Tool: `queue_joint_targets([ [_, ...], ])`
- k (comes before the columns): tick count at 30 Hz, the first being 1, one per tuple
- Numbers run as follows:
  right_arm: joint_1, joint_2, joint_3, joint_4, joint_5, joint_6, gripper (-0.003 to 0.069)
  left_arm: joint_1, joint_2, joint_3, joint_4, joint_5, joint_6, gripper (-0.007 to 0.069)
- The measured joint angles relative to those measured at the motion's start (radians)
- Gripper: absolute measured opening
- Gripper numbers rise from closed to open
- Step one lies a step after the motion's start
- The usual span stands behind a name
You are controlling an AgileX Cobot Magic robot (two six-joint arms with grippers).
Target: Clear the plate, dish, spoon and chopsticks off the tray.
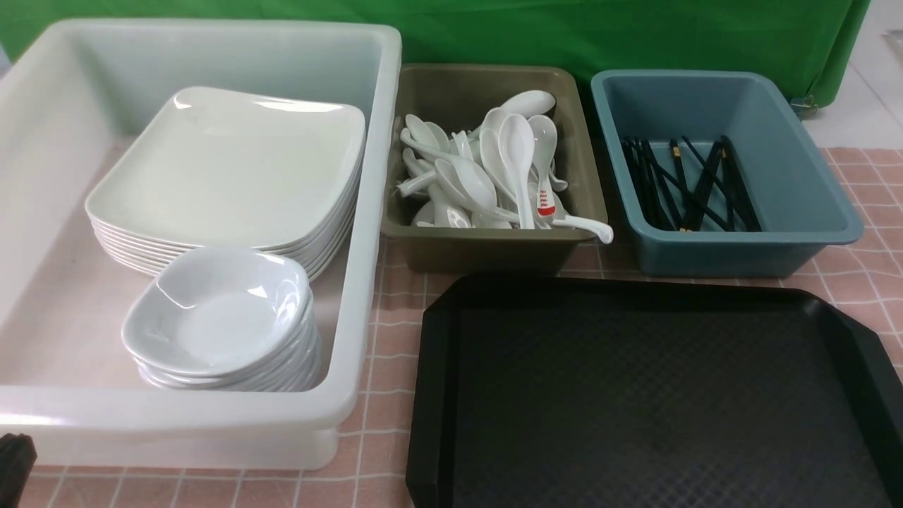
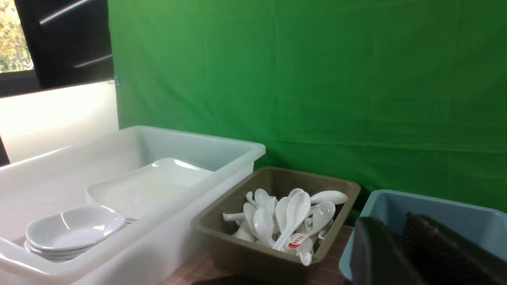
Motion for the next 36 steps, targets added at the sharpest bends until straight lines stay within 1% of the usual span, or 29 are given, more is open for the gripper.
queue_joint_targets([
  [22,0.000,0.000,0.000,0.000,0.001,0.000,0.0167,0.000,0.000,0.000,0.000,0.000,0.001,0.0000],
  [24,0.000,0.000,0.000,0.014,0.000,-0.005,0.0172,0.000,0.000,0.000,0.000,0.000,0.001,0.0000],
  [26,0.000,0.000,0.000,0.076,-0.003,-0.041,0.0177,0.000,0.000,0.000,0.000,0.000,0.002,0.0000],
  [27,0.000,0.000,0.000,0.133,-0.004,-0.087,0.0180,0.000,0.000,0.000,0.000,0.000,0.002,0.0000],
  [28,0.000,0.000,0.000,0.145,-0.005,-0.109,0.0181,0.000,0.000,0.000,0.000,0.000,0.002,0.0000],
  [30,0.000,0.000,0.000,0.316,-0.013,-0.253,0.0187,0.000,0.000,0.000,0.000,0.000,0.002,0.0000],
  [31,0.000,0.000,0.000,0.358,-0.016,-0.299,0.0189,0.000,0.000,0.000,0.000,0.000,0.002,0.0000],
  [33,0.000,0.000,0.000,0.421,-0.020,-0.346,0.0193,0.000,0.000,0.000,0.000,0.000,0.002,0.0000],
  [36,0.000,0.000,0.000,0.450,-0.022,-0.365,0.0197,0.000,0.000,0.000,0.000,0.000,0.002,0.0000],
])
